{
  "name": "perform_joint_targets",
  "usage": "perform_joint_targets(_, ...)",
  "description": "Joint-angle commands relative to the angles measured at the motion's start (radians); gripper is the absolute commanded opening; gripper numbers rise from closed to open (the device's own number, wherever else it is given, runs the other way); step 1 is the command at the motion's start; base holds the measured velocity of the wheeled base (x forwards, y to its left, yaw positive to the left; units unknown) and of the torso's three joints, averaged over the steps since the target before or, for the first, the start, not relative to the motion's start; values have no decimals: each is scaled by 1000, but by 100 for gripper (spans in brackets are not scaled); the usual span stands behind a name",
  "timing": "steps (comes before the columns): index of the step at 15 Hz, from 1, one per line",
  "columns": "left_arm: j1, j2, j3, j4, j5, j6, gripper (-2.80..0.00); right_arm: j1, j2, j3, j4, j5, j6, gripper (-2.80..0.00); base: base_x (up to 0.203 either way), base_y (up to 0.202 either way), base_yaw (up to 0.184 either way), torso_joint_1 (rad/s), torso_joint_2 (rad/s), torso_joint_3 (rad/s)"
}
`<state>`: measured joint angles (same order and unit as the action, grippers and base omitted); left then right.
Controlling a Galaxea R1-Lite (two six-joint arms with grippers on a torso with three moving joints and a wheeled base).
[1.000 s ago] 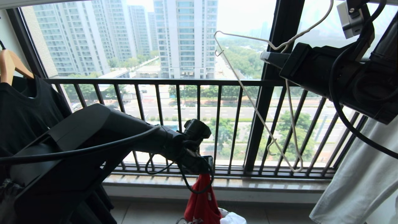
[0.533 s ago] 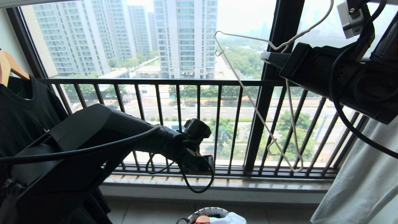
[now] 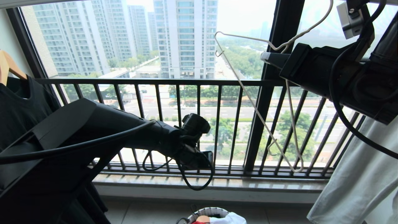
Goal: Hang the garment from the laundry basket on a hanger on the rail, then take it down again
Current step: Hang the clothes rack on the clothesline
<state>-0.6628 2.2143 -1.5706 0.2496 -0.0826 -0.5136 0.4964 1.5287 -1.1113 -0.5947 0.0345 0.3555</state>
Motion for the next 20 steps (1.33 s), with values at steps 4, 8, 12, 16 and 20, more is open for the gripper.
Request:
perform_joint_targets(4, -46, -251, 57, 3, 1, -11, -280, 4, -28, 18, -4, 1, 1, -280, 0, 0, 0, 0, 0, 0)
perform_joint_targets(8, -56, -509, 71, 74, 3, -10, -280, 14, -115, 147, -1, 1, -10, -280, 0, 0, 0, 0, 0, 0)
perform_joint_targets(12, -57, -711, 56, 142, 4, -8, -280, -55, -182, 175, 54, -37, -62, -280, 0, 0, 0, 0, 0, 0)
perform_joint_targets(16, -56, -834, 75, 148, 2, 0, -280, -162, -195, 157, 101, -127, -123, -280, 0, 0, 0, 0, 0, 0)
perform_joint_targets(20, -55, -900, 92, 148, 0, 27, -280, -280, -153, 7, 188, -128, -149, -280, 0, 0, 0, 0, 0, 0)
